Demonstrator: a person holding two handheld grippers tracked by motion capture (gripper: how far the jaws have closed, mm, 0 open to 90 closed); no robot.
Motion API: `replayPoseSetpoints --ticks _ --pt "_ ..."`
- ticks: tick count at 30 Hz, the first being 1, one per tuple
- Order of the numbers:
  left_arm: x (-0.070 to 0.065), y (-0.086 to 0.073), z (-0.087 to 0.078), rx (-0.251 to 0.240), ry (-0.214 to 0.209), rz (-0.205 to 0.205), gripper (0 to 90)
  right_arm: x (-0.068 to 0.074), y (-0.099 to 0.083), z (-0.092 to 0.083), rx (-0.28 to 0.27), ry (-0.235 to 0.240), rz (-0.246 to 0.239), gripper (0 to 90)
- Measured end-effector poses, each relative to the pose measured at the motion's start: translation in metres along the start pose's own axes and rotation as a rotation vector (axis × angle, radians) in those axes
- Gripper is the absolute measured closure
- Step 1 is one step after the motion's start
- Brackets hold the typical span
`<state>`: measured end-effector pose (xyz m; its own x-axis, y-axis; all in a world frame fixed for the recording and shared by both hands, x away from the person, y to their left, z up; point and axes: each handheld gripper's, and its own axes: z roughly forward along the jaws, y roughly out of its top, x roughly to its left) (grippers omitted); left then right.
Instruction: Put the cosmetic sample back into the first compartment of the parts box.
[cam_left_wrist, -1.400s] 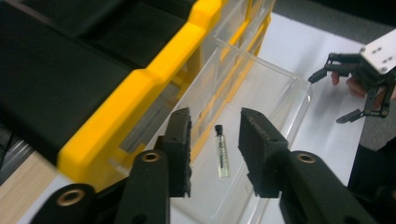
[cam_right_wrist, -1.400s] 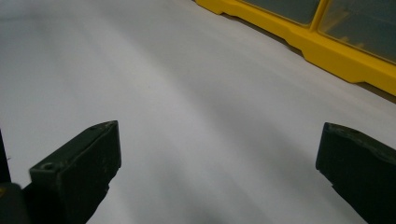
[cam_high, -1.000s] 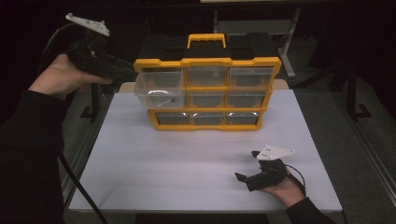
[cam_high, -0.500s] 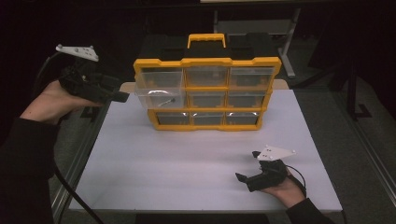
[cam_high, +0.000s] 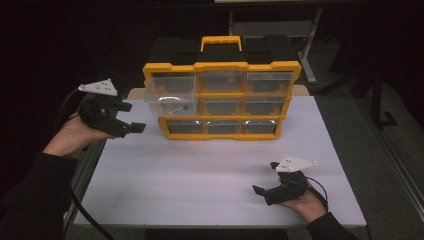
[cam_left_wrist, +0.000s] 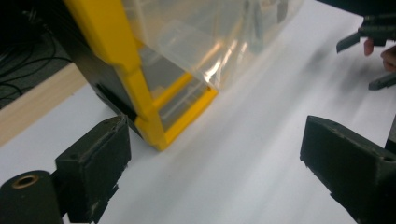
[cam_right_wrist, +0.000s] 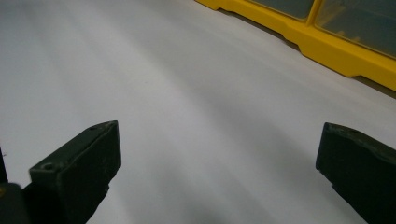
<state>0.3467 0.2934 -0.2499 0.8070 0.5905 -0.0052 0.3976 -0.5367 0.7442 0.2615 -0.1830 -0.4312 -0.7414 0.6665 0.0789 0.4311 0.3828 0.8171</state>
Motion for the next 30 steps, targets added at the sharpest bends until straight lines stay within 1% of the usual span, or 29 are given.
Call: replayPoseSetpoints --ticks 4,6,8,11,12,14,19,21,24,27,30 --pt "-0.007 -0.014 0.014 0.001 -0.005 0.000 3.8 0.000 0.000 0.000 0.000 0.000 -0.001 0.0" --pt "-0.010 -0.021 0.021 0.006 -0.011 -0.007 1.9 0.000 0.000 0.000 0.000 -0.001 -0.003 0.0" --pt "-0.013 -0.029 0.029 0.014 -0.015 0.000 1.3 0.000 0.000 0.000 0.002 0.000 -0.006 0.0" --pt "-0.018 -0.042 0.042 0.012 -0.019 -0.003 0.0 0.000 0.000 0.000 0.001 -0.001 -0.005 0.0" --pt "-0.018 -0.042 0.042 0.012 -0.019 -0.003 0.0 0.000 0.000 0.000 0.001 -0.001 -0.005 0.0" --pt "-0.022 -0.054 0.051 0.000 -0.017 -0.002 0.0 0.000 0.000 0.000 0.003 0.001 0.000 0.0" --pt "-0.028 -0.072 0.065 -0.024 -0.008 -0.003 0.0 0.000 0.000 0.000 0.001 0.000 -0.005 0.0" --pt "-0.031 -0.079 0.071 -0.026 -0.011 0.002 0.0 0.000 0.000 0.000 0.001 0.000 -0.005 0.0" --pt "-0.036 -0.091 0.081 -0.030 -0.017 -0.005 0.0 0.000 0.000 0.000 0.002 0.001 -0.005 0.0" --pt "-0.041 -0.103 0.089 -0.042 -0.025 0.001 0.0 0.001 0.000 0.000 0.002 0.002 -0.007 0.0" --pt "-0.047 -0.112 0.095 -0.042 -0.034 0.003 0.0 0.000 -0.001 0.000 0.002 0.001 -0.007 0.0"
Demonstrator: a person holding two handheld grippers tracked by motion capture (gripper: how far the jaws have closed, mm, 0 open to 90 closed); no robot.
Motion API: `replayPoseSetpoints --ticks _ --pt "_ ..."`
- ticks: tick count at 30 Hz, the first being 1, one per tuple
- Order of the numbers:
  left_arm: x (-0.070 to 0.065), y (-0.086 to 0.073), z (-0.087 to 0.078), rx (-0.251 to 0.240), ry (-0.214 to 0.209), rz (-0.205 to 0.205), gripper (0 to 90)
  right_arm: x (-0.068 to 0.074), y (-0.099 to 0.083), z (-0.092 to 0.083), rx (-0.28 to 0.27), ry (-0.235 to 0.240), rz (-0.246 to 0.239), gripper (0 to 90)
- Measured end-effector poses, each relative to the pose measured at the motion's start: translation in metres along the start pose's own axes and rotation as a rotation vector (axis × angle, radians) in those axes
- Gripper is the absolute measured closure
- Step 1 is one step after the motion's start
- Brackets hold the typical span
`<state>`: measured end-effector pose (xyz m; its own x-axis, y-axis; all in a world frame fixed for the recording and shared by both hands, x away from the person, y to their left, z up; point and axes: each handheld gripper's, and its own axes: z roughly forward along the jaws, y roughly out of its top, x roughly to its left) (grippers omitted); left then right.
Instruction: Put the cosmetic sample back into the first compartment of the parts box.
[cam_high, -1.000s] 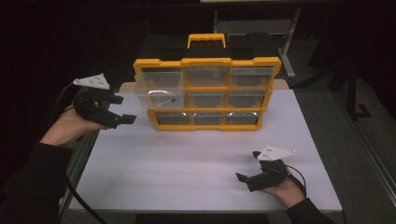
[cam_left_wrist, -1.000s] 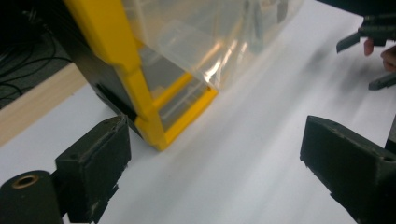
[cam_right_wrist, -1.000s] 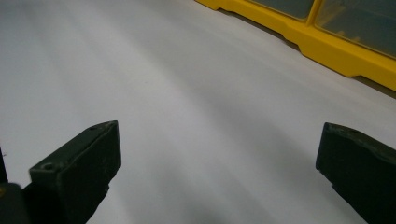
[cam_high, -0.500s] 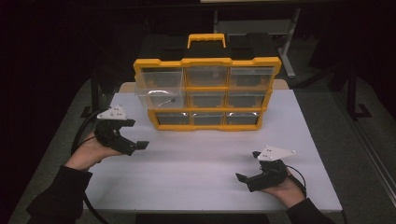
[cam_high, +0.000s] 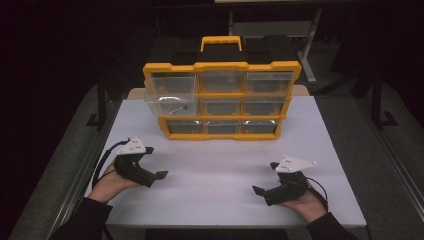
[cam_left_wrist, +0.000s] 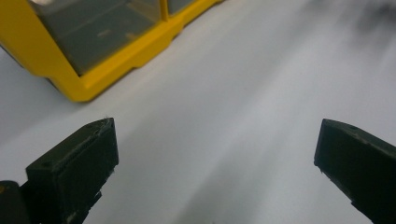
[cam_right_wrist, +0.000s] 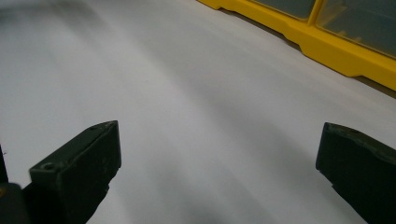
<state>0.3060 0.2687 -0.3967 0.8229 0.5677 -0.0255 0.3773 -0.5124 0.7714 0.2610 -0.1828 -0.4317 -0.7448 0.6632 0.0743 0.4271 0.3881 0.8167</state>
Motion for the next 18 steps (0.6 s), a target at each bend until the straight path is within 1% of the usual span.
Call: replayPoseSetpoints --ticks 5,8,10,13,16,18 --pt "-0.008 -0.010 0.007 -0.026 0.002 0.006 0.0 0.000 0.000 0.000 0.000 0.002 -0.005 0.0" --pt "-0.014 -0.014 0.011 -0.036 -0.005 0.015 0.0 0.001 0.000 0.000 -0.002 0.001 -0.007 0.0" --pt "-0.017 -0.017 0.014 -0.038 -0.011 0.017 0.0 0.001 0.000 0.001 -0.001 0.001 -0.007 0.0" --pt "-0.021 -0.022 0.019 -0.034 -0.009 0.032 0.0 0.001 0.000 0.000 0.000 0.001 -0.004 0.0" --pt "-0.025 -0.026 0.022 -0.053 -0.016 0.028 0.0 0.001 0.000 0.000 -0.003 0.000 -0.006 0.0" --pt "-0.027 -0.028 0.023 -0.054 -0.016 0.032 0.0 0.001 0.000 0.001 -0.002 0.001 -0.006 0.0"
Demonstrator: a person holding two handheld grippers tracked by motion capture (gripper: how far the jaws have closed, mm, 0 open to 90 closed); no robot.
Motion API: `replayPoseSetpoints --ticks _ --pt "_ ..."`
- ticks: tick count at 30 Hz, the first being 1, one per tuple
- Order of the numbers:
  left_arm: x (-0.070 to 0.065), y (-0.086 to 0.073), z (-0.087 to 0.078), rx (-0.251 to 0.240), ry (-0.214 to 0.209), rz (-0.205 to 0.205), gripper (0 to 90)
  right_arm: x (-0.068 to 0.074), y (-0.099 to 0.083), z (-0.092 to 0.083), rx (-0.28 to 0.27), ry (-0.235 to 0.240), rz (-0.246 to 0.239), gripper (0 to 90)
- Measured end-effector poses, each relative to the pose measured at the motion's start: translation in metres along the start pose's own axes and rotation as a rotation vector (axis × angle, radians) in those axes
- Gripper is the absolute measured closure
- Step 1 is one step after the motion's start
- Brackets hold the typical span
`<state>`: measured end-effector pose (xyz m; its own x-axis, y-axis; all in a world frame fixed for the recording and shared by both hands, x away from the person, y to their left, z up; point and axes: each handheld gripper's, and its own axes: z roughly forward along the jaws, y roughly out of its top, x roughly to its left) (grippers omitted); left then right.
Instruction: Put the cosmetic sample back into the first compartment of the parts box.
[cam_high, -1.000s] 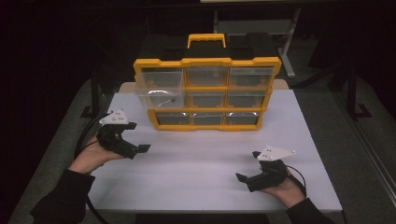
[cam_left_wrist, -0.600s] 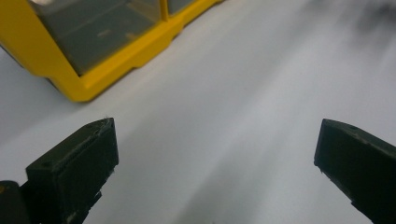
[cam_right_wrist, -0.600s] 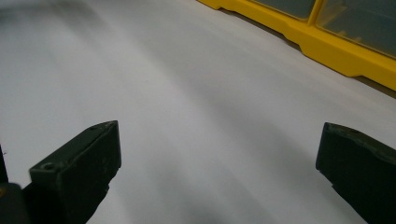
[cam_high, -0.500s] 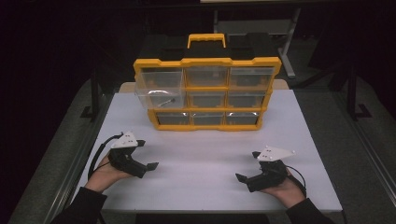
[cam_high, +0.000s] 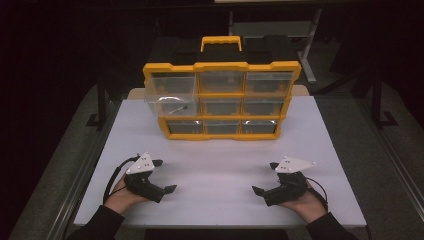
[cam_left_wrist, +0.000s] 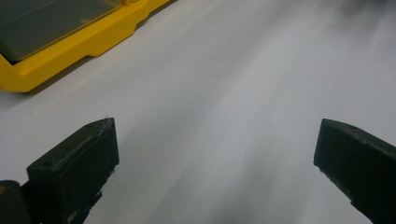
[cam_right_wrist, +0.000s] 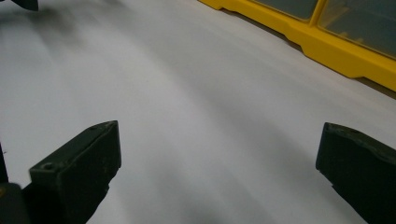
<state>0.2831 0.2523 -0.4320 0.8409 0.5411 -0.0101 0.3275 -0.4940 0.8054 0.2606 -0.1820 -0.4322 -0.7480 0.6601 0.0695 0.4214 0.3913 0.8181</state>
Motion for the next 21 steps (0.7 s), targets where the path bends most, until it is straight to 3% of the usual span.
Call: replayPoseSetpoints --ticks 10,20,21 --pt "-0.0012 -0.0035 0.0017 -0.020 -0.013 -0.014 0.0 -0.0002 -0.0005 -0.0001 0.002 -0.001 0.000 0.0" --pt "0.0009 -0.0052 0.0016 -0.013 -0.013 -0.017 0.0 0.0000 -0.0011 0.0008 0.007 -0.001 -0.001 0.0" --pt "0.0013 -0.0062 0.0029 0.004 -0.015 -0.021 0.0 -0.0001 -0.0016 0.0013 0.009 -0.002 -0.004 0.0"
